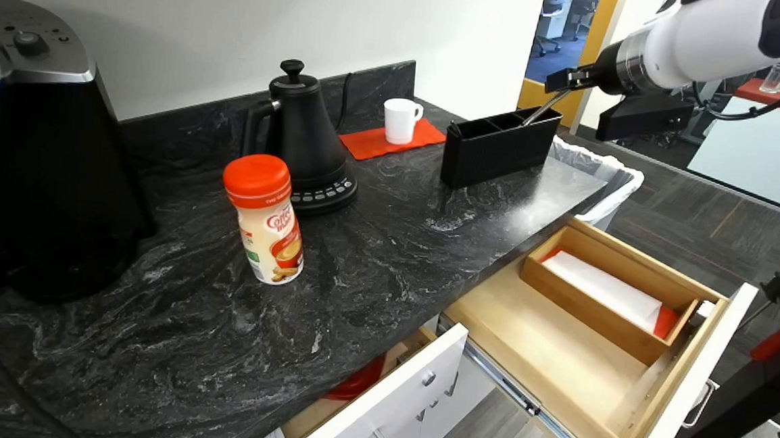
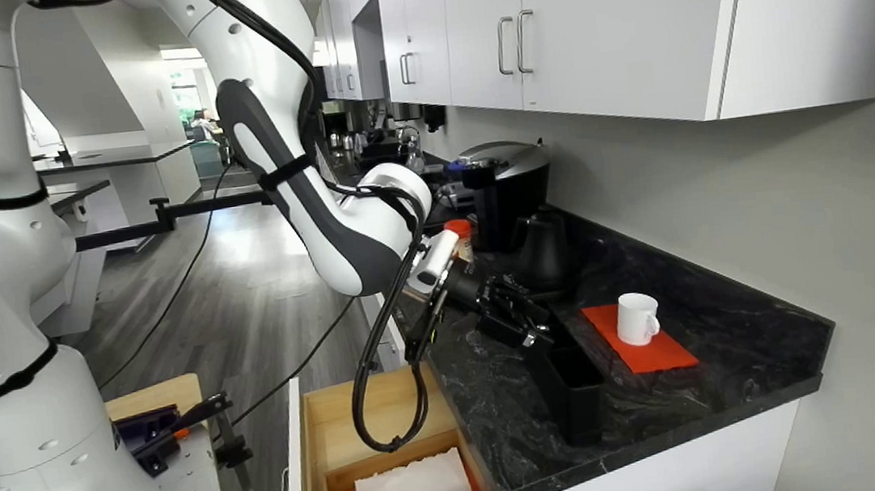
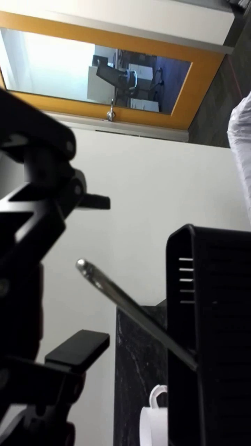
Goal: Remove the kitchen knife from the utensil holder and put it in the box that is in the open drawer
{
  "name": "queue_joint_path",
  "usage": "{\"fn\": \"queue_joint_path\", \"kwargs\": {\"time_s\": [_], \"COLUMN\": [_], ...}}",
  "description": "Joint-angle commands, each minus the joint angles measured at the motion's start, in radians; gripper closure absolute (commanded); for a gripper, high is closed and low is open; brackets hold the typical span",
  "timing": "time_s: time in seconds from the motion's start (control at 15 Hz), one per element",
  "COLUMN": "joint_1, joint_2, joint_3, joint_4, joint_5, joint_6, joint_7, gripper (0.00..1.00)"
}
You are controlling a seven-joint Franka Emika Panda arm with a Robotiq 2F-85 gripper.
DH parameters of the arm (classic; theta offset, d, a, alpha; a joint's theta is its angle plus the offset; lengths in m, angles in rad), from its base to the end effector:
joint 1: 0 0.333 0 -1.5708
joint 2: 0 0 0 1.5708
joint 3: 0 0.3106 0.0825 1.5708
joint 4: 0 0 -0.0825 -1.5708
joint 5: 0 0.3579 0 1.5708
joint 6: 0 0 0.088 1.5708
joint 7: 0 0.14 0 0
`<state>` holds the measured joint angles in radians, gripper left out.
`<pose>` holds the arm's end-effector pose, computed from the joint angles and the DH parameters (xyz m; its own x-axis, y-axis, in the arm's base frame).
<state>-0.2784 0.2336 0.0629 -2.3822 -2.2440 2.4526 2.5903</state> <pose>0.4820 -0.1215 0.2126 0.3832 -0.2897 0.8771 -0.6956 -0.7152 0.0677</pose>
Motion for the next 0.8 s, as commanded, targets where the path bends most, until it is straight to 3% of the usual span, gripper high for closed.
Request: {"fn": "queue_joint_path", "kwargs": {"time_s": [0.0,0.2,0.4,0.47,0.73], "joint_1": [0.05,0.068,0.082,0.038,0.025], "joint_2": [-0.014,-0.03,-0.04,-0.061,-0.108], "joint_3": [-0.043,-0.049,-0.051,-0.001,0.043], "joint_4": [-0.061,-0.098,-0.116,-0.109,-0.102], "joint_5": [0.109,0.227,0.263,0.288,0.261], "joint_6": [-0.037,-0.058,-0.065,-0.061,-0.051], "joint_7": [-0.015,0.014,0.043,0.008,0.01], "gripper": [0.0,0.0,0.0,0.0,0.0]}}
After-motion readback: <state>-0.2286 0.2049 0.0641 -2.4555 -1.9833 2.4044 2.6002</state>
